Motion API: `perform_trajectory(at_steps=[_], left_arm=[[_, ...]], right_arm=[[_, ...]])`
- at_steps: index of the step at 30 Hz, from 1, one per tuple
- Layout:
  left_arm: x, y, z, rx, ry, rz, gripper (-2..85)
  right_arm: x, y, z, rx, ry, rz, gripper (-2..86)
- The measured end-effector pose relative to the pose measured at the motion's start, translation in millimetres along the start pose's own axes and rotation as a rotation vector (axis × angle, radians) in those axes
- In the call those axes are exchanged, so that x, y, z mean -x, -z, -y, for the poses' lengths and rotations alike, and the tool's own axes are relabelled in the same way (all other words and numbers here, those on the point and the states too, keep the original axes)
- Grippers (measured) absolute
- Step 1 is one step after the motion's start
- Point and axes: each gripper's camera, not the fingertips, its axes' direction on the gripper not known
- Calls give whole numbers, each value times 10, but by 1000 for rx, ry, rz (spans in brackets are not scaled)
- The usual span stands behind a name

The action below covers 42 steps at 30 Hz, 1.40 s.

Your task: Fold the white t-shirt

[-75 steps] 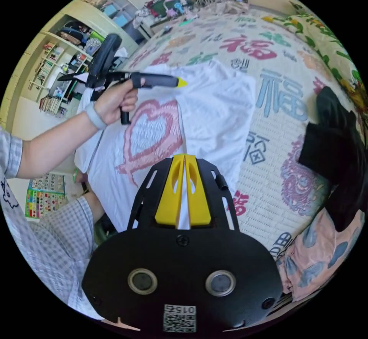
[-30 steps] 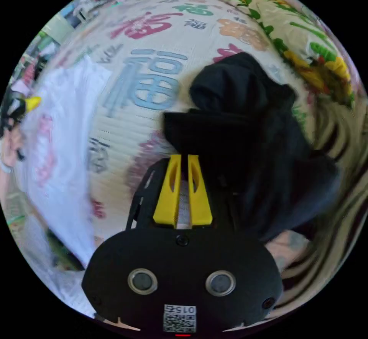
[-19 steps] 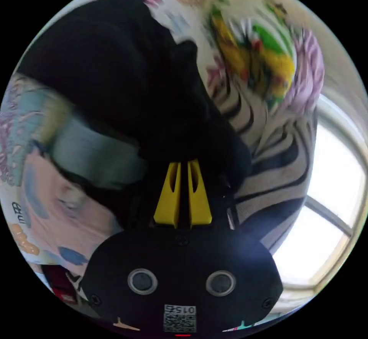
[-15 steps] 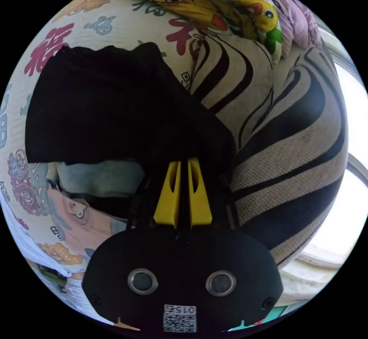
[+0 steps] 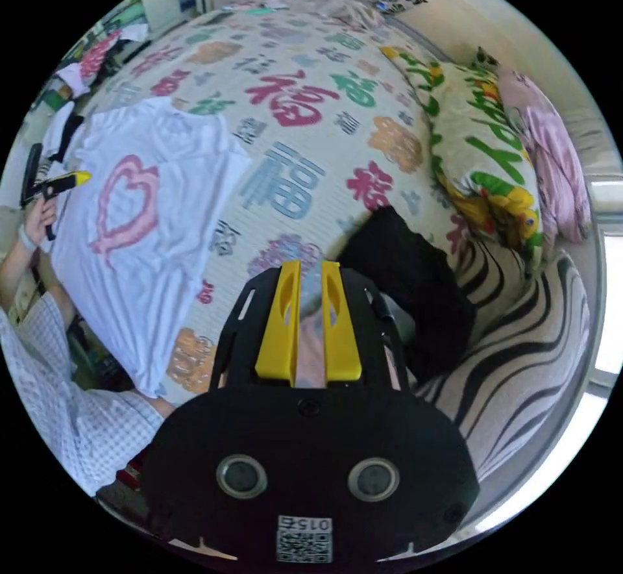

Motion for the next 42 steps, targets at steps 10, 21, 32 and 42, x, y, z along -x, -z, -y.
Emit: perform_trajectory(at_steps=[10,21,32,42], left_arm=[[679,1706,-706,-245,339,478,70],[1212,1824,-577,-103,345,384,102],[1280,1994,-728,-108,436,287,14],[143,2222,-893,-252,185,482,-2]], right_arm=[[2541,100,1859,-221,431,627,50],[4565,-75,3845,-46,671,495,84],[5173,-548,4554,129,691,292,7],[3644,-140,4470,-113,512,686,-3]])
